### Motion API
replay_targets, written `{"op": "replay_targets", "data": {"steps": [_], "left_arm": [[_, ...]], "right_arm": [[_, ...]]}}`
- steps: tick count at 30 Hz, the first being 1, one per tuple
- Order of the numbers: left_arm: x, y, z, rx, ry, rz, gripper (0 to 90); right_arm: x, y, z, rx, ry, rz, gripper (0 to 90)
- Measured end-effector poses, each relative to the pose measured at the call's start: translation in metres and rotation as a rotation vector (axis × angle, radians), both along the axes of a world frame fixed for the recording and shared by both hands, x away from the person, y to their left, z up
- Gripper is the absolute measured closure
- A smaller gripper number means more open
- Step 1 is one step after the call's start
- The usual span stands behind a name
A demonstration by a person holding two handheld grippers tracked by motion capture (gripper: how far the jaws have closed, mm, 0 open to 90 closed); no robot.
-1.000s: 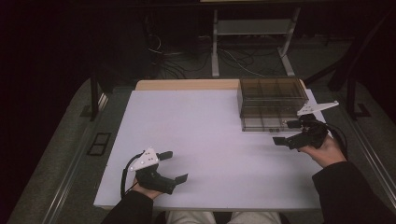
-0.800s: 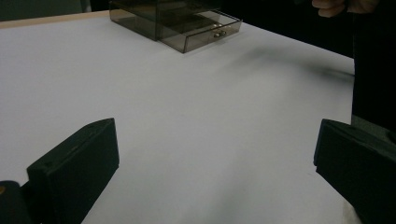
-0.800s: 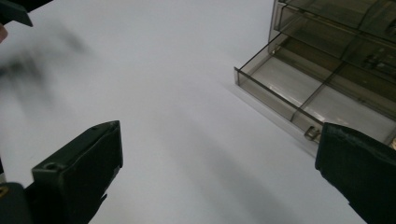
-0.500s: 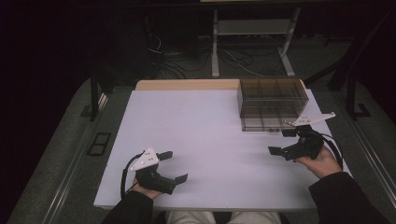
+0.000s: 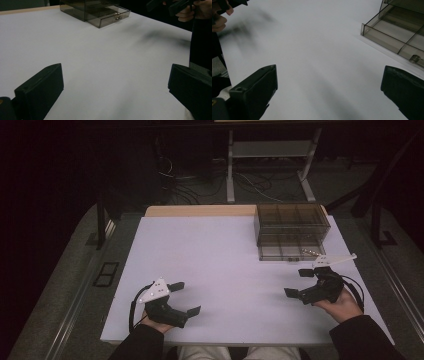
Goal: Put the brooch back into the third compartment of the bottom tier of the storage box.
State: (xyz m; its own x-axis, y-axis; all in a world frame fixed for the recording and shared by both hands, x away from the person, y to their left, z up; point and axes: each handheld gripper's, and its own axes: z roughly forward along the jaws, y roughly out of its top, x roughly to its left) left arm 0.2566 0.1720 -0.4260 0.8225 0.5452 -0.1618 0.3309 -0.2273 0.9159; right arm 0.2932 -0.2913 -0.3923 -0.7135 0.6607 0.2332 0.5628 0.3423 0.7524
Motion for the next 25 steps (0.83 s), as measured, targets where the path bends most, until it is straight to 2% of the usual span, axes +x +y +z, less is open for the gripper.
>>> {"op": "replay_targets", "data": {"steps": [14, 19, 25], "left_arm": [[0.001, 0.002, -0.001, 0.003, 0.005, 0.011, 0.0], [0.001, 0.002, -0.001, 0.003, 0.009, 0.011, 0.0], [0.002, 0.003, -0.001, 0.003, 0.01, 0.011, 0.0]], "right_arm": [[-0.025, 0.001, -0.021, 0.045, -0.024, -0.013, 0.4], [-0.031, 0.0, -0.031, 0.038, -0.036, -0.014, 0.4], [-0.035, -0.004, -0.034, 0.043, -0.065, -0.025, 0.4]]}}
